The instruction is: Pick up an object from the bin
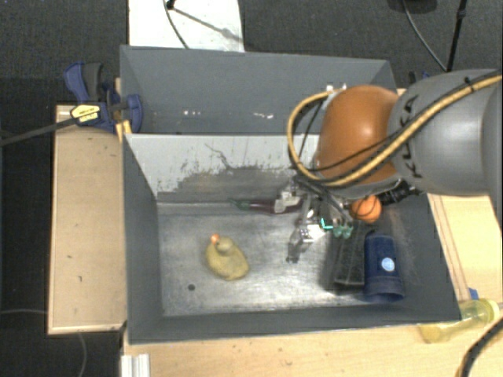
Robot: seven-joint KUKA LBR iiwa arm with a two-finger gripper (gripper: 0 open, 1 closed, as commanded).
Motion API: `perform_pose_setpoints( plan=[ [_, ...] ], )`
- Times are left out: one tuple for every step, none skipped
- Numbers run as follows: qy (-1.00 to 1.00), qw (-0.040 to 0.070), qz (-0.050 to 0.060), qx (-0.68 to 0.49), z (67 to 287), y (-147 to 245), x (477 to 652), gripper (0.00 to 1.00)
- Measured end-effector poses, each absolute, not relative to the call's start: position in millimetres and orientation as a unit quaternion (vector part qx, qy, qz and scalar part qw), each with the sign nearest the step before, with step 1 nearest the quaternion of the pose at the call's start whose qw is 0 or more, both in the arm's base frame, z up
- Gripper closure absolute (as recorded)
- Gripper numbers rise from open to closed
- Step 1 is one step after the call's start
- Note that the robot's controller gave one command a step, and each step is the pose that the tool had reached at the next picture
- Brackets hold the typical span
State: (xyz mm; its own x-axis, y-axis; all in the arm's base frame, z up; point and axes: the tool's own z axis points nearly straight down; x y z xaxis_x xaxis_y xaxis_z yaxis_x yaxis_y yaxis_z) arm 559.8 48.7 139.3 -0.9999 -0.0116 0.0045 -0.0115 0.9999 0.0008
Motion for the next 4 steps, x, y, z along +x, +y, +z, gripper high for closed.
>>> perform_pose_setpoints(
  plan=[
    [-1.0,-0.001,-0.001,0.005,143,49,561.8,0.0],
    [-1.0,-0.005,-0.001,0.007,138,49,559.0,0.0],
    [-0.999,0.002,0.0,0.049,98,53,542.0,0.0],
    [-1.0,-0.002,0.0,0.026,86,91,556.0,0.0]
  ],
)
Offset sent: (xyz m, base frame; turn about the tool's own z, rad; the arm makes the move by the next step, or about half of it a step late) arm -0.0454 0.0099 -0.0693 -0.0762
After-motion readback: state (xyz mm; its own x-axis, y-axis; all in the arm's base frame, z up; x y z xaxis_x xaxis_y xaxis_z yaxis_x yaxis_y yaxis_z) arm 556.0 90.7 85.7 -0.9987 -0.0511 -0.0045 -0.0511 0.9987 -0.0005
